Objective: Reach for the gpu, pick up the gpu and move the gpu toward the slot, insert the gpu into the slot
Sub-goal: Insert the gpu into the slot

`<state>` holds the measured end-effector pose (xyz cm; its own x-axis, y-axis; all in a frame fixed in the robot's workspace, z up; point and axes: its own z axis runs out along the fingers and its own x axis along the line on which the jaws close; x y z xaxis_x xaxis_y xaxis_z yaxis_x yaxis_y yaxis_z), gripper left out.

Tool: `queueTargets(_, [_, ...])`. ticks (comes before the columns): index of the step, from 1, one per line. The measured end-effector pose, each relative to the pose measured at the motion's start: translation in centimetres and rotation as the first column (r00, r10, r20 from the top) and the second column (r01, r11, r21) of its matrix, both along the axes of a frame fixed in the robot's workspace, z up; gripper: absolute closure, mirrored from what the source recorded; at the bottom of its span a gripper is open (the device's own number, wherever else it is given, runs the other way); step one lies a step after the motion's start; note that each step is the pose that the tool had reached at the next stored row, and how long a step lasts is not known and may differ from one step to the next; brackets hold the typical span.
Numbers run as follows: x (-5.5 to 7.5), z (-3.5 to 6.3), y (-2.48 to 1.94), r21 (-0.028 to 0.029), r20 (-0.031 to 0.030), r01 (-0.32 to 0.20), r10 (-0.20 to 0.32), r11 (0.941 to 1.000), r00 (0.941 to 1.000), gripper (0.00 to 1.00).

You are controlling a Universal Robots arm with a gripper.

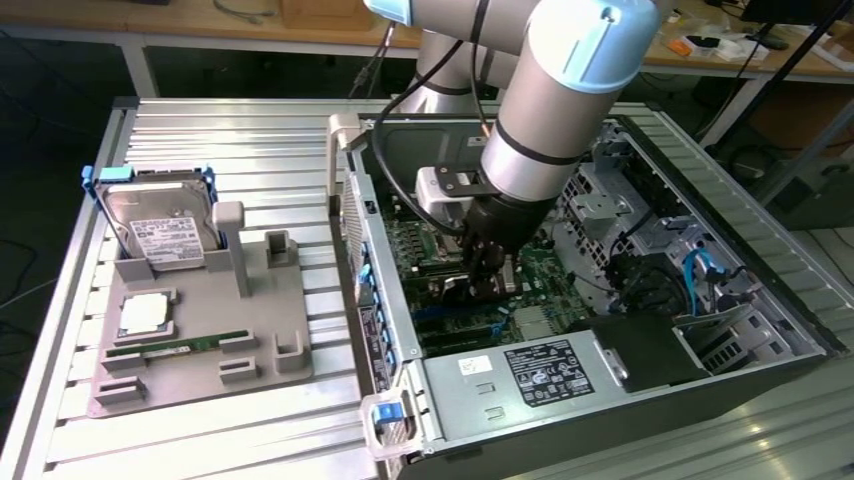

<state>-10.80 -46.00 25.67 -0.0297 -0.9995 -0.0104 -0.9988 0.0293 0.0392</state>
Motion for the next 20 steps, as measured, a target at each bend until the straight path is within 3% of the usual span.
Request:
queueTargets(10, [0.00,-0.04,0.00,-0.0005,-0.0003,-0.010,0.010,1.0000,1.0000,0.73])
queueTargets(20, [0.00,-0.74,0.00,0.0003,0.0002,-0.010,0.010,0.9999,0.9999,0.73])
